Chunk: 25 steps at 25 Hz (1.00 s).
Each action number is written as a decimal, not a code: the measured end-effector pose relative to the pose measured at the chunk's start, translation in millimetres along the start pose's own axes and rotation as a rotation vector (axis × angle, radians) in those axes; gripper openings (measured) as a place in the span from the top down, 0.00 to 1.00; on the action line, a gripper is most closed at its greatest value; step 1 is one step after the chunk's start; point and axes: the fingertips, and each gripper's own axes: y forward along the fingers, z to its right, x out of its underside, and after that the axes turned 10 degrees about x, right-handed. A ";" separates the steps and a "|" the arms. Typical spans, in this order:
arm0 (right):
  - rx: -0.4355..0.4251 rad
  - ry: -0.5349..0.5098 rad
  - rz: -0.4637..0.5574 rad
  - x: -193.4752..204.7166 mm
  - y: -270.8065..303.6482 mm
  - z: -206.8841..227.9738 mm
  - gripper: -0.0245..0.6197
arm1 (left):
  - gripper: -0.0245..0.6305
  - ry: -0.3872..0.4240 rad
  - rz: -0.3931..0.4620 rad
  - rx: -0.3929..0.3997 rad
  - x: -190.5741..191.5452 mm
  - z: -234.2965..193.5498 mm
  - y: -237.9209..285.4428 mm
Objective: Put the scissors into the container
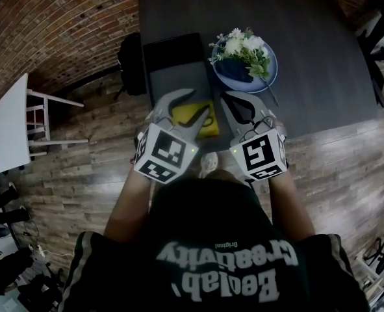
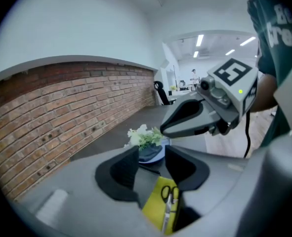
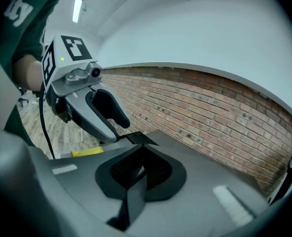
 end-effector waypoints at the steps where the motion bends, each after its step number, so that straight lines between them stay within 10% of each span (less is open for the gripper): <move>1: 0.003 0.019 -0.002 -1.5 -1.3 1.6 0.95 | 0.71 0.008 0.010 -0.006 -3.9 0.1 -3.5; 25: -0.031 -0.019 0.084 -45.4 -21.0 -16.0 0.95 | 0.73 0.099 0.217 -0.048 -41.7 16.6 -54.8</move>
